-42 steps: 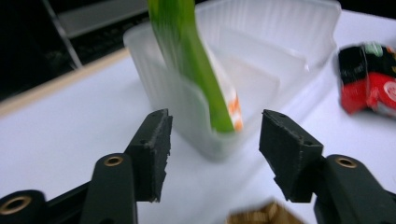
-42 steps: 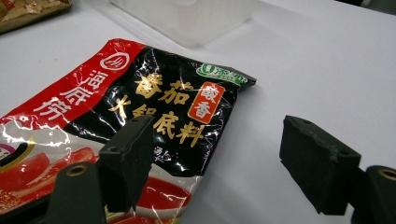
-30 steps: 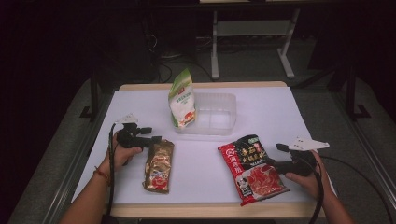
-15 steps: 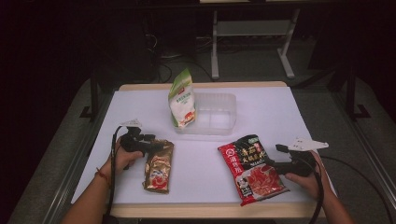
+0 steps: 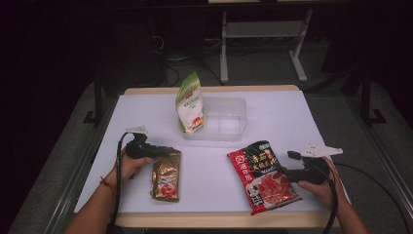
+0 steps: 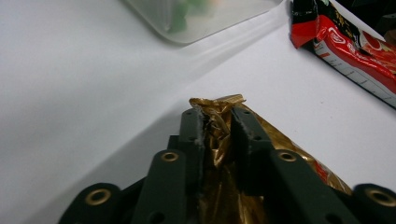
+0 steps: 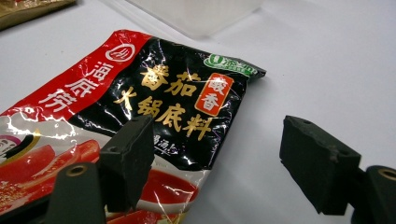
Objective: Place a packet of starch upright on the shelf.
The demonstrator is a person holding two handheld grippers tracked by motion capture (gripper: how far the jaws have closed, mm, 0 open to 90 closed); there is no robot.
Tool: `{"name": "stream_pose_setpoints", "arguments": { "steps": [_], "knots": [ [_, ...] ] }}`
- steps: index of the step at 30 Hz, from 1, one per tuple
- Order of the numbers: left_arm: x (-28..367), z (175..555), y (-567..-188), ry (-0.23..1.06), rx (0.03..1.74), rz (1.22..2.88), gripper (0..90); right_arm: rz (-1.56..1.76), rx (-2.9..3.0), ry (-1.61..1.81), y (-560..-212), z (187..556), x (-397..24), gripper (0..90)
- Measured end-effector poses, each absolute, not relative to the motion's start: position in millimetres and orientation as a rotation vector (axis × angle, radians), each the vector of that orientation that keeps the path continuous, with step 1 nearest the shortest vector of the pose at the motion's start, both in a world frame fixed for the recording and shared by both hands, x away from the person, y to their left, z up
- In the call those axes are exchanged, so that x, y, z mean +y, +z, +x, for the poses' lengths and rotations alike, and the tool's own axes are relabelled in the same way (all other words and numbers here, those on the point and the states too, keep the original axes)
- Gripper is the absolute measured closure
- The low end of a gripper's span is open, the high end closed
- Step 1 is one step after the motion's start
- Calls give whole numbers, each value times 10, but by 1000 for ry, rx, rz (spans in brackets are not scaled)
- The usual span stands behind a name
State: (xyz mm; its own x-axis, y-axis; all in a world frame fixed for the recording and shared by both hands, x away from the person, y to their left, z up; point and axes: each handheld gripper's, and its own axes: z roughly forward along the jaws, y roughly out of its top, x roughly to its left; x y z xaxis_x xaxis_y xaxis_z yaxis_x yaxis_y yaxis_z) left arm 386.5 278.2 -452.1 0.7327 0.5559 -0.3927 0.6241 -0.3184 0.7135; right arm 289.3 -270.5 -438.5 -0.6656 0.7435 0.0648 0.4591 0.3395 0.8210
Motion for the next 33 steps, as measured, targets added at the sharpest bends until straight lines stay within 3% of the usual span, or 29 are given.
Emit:
{"name": "stream_pose_setpoints", "arguments": {
  "steps": [6,17,33],
  "knots": [
    [2759,3772,-4401,15,884,2001,871,1057,2284,1245,-4364,2883,-2693,254],
    [2802,3534,-3989,128,812,1867,880,1059,2247,1264,-4310,2870,-2743,254],
    [2803,3324,-3629,178,742,1738,882,1088,2216,1301,-4279,2863,-2794,254]
  ]
}}
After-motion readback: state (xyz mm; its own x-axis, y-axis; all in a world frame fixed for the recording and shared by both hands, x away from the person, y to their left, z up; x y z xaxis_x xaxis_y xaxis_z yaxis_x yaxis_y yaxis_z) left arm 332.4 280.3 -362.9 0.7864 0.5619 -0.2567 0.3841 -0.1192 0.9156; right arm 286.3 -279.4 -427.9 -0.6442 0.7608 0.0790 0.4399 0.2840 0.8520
